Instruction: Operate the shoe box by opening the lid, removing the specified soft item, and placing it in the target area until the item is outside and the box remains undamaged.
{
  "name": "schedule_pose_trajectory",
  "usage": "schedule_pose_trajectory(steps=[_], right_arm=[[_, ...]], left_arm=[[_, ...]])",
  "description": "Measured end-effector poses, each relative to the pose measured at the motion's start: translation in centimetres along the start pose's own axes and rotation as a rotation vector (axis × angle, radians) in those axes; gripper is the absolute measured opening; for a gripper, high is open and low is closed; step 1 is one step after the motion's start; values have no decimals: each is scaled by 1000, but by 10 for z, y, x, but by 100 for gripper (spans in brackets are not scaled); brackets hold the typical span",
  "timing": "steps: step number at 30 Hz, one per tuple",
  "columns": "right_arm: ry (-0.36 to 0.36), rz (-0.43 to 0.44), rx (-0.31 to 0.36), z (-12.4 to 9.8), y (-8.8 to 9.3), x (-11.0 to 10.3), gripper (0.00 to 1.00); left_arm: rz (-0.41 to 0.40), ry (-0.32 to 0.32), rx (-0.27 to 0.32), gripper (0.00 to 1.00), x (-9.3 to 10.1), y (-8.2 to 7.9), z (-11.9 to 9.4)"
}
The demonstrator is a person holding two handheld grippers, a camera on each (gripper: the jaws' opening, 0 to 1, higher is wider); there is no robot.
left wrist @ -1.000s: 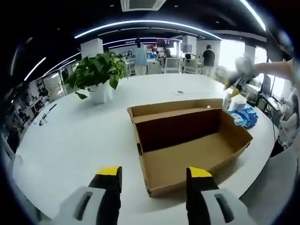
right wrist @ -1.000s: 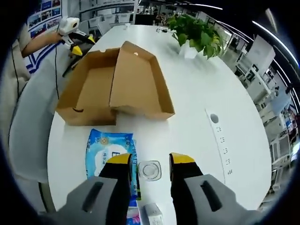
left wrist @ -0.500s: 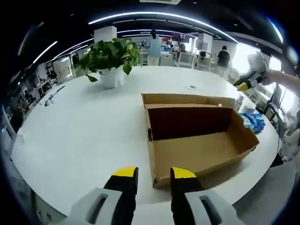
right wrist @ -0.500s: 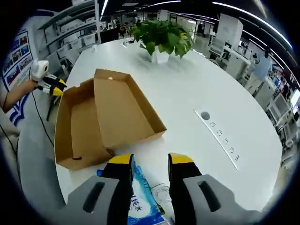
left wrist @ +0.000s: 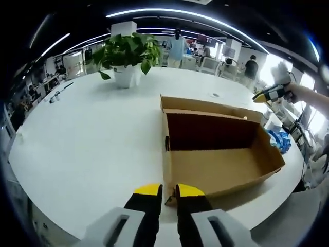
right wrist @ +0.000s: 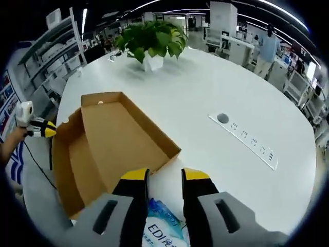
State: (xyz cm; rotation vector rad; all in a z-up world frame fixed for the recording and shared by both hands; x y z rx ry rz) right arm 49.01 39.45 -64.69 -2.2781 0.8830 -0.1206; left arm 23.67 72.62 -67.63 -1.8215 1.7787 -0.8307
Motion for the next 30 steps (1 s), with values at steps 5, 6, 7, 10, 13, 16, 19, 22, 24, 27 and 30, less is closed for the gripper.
schedule_pose_trajectory(steps=[5, 6, 7, 10, 13, 16, 19, 22, 24, 27, 30], right_arm=[[21, 52, -17, 19, 3, 8, 22], [25, 71, -25, 24, 5, 9, 21], [27, 83, -28, 26, 7, 10, 21], [40, 104, -40, 35, 10, 9, 20], [34, 154, -40, 44, 11, 8, 21], [11, 277, -40, 53, 14, 3, 21], [44, 278, -37, 57, 14, 8, 20], [40, 370, -41, 61, 16, 8, 18], [42, 378, -46, 63, 18, 9, 17], [18, 439, -44, 66, 18, 4, 13], [18, 452, -48, 67, 18, 4, 9]], left_arm=[[-7, 2, 2, 5, 3, 0, 2], [-2, 0, 3, 5, 3, 0, 2], [2, -1, 3, 5, 3, 0, 2], [0, 1, 5, 4, 3, 0, 2], [-2, 1, 8, 4, 3, 1, 2], [3, 0, 8, 4, 4, 1, 2], [9, 1, 7, 4, 4, 1, 2], [10, 2, 7, 4, 5, 1, 2], [11, 1, 9, 4, 4, 1, 2], [12, 1, 12, 4, 4, 1, 2], [10, 2, 15, 4, 5, 1, 1]])
Point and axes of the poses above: the point that each gripper's makers call its tool centre point, and the gripper's own axes: z roughly forward along the fingers, x roughly to its right, y roughly out of its underside, the point moved 4 cm from there along -z, roughly backward along the fingers, and after that the axes turned 2 degrees about -y, right-handed, at the moved point
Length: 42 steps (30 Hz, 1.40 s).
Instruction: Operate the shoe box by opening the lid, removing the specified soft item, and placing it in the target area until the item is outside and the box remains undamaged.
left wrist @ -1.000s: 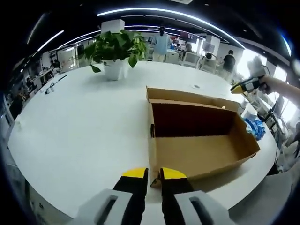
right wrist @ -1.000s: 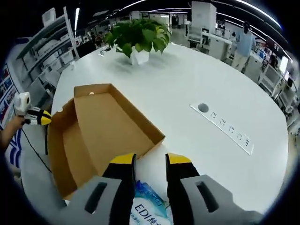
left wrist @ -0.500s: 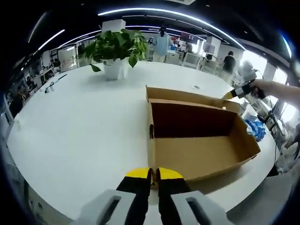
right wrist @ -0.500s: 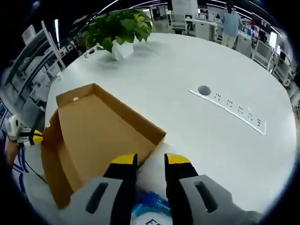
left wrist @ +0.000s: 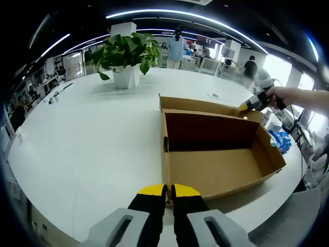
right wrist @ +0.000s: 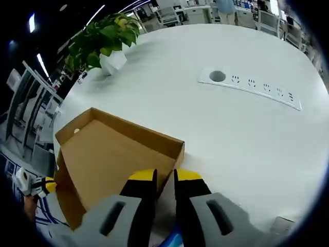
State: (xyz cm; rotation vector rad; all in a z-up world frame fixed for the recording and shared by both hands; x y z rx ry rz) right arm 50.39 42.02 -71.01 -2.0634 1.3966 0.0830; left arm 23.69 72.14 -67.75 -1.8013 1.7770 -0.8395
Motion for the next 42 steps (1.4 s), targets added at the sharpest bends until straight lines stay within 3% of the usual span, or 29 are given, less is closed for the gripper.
schedule_pose_trajectory(steps=[17, 42], right_arm=[[13, -74, 48, -23, -9, -8, 4], [-47, -221, 229, -90, -29, -44, 1]], left_arm=[[2, 5, -3, 4, 0, 0, 1], [12, 8, 3, 4, 0, 0, 1]])
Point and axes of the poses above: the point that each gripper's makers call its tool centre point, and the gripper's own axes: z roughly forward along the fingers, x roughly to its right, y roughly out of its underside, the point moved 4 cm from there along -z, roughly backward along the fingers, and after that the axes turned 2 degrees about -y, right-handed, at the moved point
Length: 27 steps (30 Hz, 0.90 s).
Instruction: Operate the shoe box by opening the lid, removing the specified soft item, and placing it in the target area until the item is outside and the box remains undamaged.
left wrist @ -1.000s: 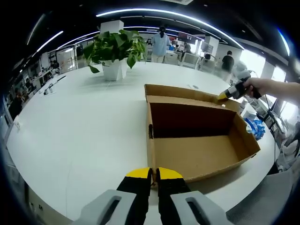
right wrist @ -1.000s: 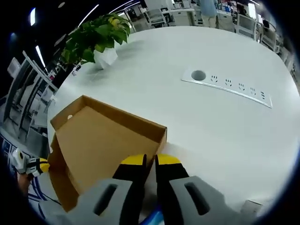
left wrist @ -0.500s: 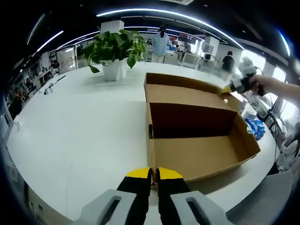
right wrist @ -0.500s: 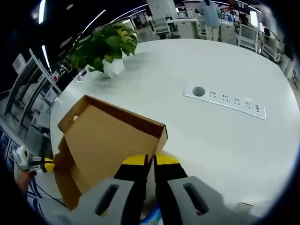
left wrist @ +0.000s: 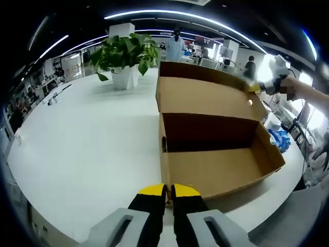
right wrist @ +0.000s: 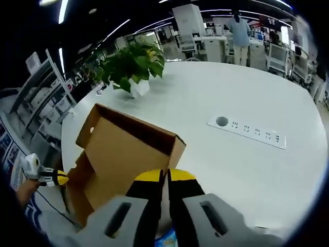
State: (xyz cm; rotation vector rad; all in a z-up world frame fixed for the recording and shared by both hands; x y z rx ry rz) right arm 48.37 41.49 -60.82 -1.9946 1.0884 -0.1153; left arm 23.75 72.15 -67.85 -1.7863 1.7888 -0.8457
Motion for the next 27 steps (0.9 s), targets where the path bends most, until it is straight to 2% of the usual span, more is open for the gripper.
schedule_pose_trajectory(steps=[16, 27], right_arm=[[-15, -100, 82, -35, 2, -29, 1], [-12, -169, 147, -53, 14, -47, 1]], left_arm=[[7, 9, 9, 4, 0, -1, -1], [0, 13, 25, 4, 1, 0, -2]])
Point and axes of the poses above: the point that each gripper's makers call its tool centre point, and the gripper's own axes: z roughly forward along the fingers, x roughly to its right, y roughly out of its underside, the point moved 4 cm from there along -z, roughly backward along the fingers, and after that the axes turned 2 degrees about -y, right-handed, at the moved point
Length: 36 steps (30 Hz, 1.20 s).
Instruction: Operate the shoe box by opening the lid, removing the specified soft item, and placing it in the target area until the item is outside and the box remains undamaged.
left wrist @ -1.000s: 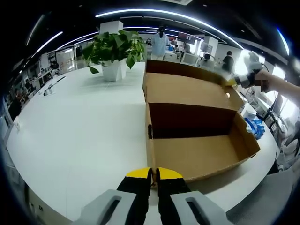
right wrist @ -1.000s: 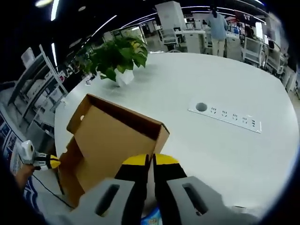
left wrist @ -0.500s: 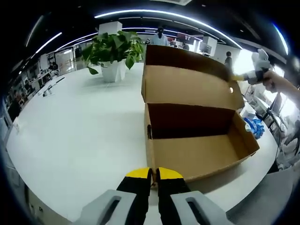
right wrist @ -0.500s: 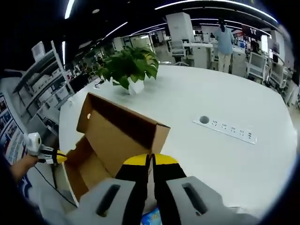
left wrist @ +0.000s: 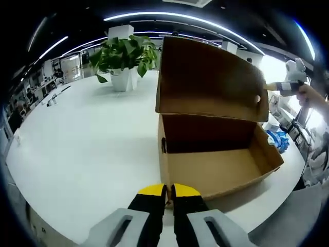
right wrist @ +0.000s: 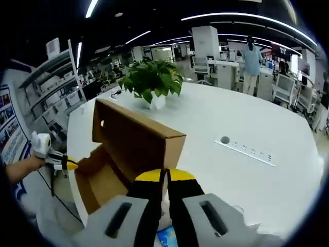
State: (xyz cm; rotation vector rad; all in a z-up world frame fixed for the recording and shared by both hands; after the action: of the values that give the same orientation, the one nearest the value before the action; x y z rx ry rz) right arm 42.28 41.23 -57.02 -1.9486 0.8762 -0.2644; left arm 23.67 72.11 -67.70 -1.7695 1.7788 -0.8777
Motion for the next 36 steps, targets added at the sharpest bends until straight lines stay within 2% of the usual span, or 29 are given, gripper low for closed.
schedule_pose_trajectory(steps=[7, 16, 24, 36], right_arm=[[6, -23, 37, -10, 7, -12, 1], [5, -27, 60, -24, 20, -30, 2], [8, -73, 78, -34, 38, -47, 3], [7, -28, 80, -36, 71, -62, 4]], left_arm=[[-21, 4, 22, 4, 1, 1, -2], [-15, 8, 20, 4, 1, 0, -2], [-18, 23, 26, 5, 0, 0, -1], [-2, 33, 30, 7, 1, 0, -1]])
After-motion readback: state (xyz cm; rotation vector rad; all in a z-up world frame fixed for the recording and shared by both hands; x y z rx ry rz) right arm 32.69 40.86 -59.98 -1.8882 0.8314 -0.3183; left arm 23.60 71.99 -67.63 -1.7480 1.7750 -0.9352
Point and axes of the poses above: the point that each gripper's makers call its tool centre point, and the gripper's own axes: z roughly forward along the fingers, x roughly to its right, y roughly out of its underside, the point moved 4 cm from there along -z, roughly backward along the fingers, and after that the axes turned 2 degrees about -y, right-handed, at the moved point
